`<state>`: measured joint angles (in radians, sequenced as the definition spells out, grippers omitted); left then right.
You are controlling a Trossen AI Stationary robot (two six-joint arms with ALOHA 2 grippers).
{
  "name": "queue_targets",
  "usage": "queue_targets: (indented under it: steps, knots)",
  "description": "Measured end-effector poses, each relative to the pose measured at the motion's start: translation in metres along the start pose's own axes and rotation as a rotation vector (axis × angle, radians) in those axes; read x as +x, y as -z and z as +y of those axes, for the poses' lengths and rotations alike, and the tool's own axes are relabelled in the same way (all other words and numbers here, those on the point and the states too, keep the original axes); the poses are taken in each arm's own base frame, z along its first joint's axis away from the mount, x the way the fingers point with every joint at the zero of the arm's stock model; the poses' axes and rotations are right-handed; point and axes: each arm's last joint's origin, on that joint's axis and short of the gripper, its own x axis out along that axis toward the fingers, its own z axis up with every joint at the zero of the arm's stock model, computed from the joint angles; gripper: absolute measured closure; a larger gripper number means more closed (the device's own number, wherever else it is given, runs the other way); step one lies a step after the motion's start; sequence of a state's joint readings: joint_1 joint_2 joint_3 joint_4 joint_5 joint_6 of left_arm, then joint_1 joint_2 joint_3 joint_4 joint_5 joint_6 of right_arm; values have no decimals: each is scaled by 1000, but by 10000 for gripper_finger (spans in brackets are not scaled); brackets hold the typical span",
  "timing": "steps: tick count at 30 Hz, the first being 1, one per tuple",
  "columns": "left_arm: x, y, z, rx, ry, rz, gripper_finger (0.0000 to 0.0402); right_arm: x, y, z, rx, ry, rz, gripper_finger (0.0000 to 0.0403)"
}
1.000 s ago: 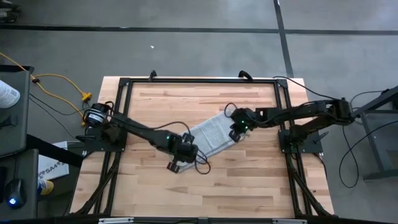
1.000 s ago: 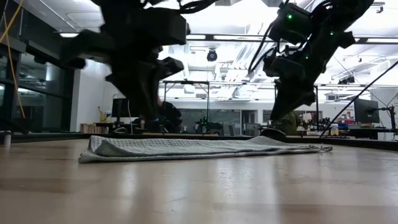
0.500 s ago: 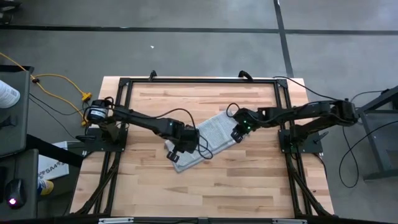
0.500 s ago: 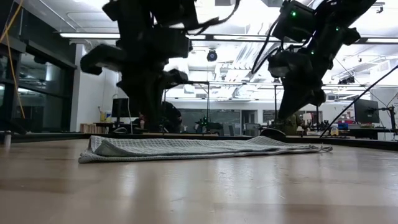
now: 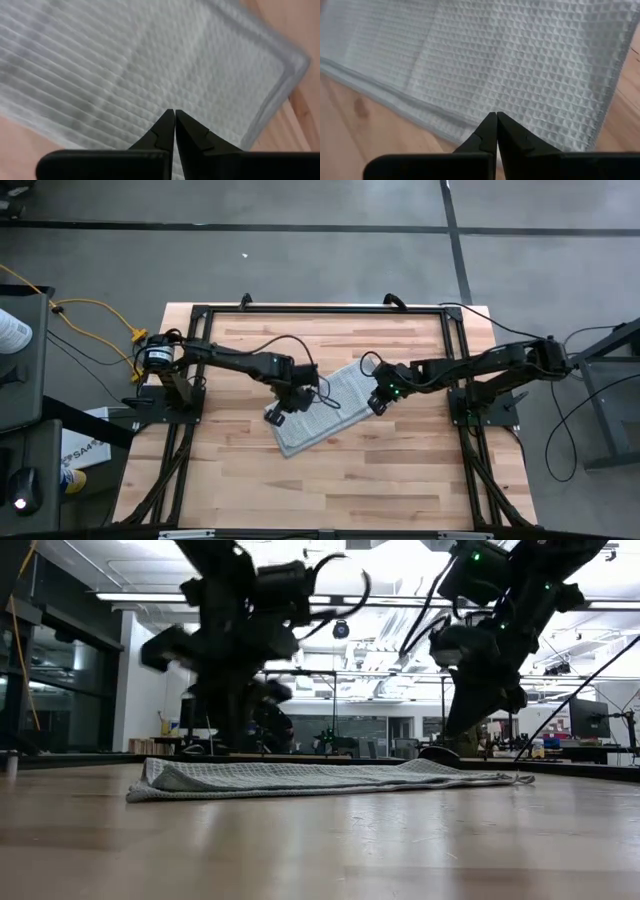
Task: Fold microfiber towels
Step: Fold the gray microfiber towel
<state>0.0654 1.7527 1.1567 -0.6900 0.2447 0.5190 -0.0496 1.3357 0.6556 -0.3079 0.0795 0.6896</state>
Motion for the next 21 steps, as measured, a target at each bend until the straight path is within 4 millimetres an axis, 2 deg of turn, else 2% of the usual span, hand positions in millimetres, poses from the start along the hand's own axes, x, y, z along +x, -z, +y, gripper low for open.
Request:
queue_targets:
  steps: [7,21]
  knots:
    - [23,23,-7,-35,16,29,387,21,0,-2,-2,25,25,400]
    - [32,29,-13,-73,29,12,387,45,-2,-25,41,105,128,401]
